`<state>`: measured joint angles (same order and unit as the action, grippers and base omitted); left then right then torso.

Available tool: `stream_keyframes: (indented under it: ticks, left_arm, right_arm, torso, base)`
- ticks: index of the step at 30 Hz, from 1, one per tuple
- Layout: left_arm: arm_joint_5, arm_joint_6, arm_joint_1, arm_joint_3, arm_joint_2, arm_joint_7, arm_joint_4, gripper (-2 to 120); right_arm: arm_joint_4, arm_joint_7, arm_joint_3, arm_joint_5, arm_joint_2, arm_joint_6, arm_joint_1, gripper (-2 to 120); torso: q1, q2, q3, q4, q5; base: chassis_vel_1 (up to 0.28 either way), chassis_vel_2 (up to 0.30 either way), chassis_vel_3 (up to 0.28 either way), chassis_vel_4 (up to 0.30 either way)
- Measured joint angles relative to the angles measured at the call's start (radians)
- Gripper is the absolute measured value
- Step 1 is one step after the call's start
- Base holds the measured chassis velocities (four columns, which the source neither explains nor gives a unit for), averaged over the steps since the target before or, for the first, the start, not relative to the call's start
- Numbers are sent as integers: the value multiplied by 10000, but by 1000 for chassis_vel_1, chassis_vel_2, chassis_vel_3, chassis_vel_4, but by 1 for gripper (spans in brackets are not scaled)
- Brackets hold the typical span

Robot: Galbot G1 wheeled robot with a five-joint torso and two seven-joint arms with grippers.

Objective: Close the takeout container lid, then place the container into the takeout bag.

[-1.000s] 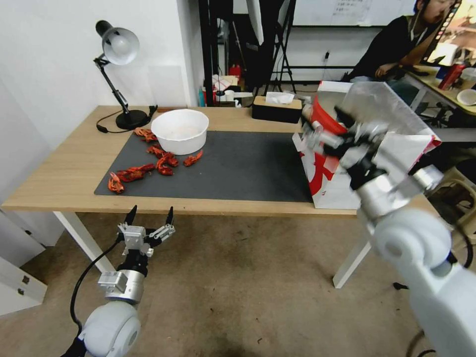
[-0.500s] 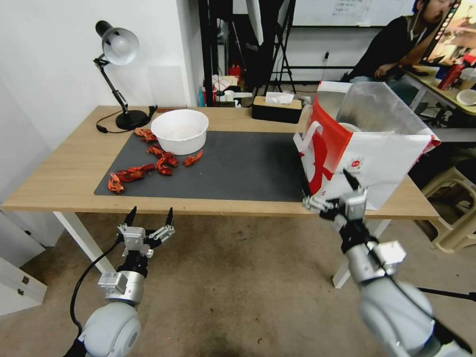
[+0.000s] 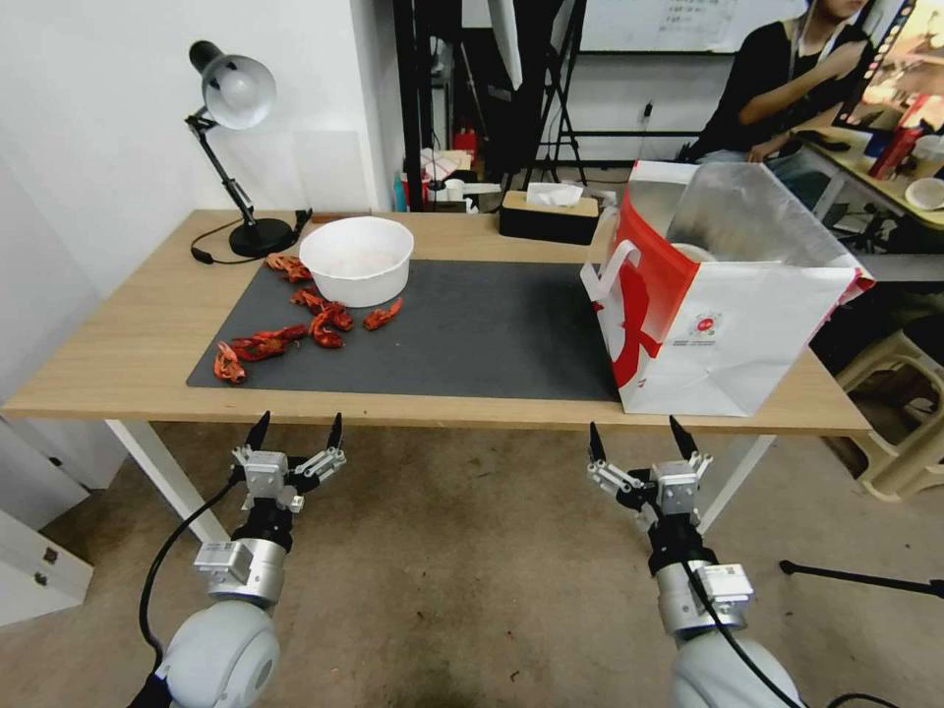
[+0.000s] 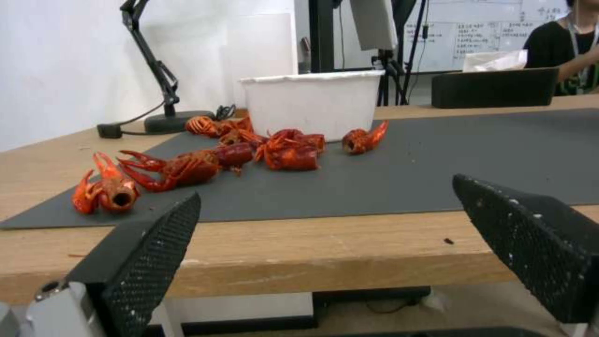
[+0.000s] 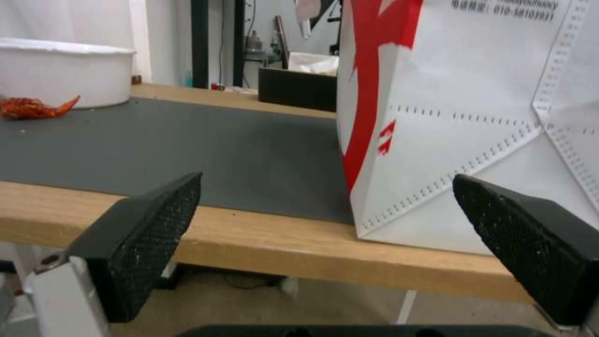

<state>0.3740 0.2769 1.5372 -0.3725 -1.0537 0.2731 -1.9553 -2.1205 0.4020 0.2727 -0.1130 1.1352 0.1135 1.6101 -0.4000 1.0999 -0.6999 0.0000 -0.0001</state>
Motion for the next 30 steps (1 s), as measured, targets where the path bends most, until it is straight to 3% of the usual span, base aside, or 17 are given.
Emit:
stream_keyframes:
  ticks: [30]
  left_arm:
    - [-93, 49, 54, 14, -70, 6, 157, 100]
  right_arm:
    - [190, -96, -5, -311, 64, 189, -154, 100]
  torso:
    - [0, 1, -1, 0, 0]
  base:
    - [0, 0, 0, 0]
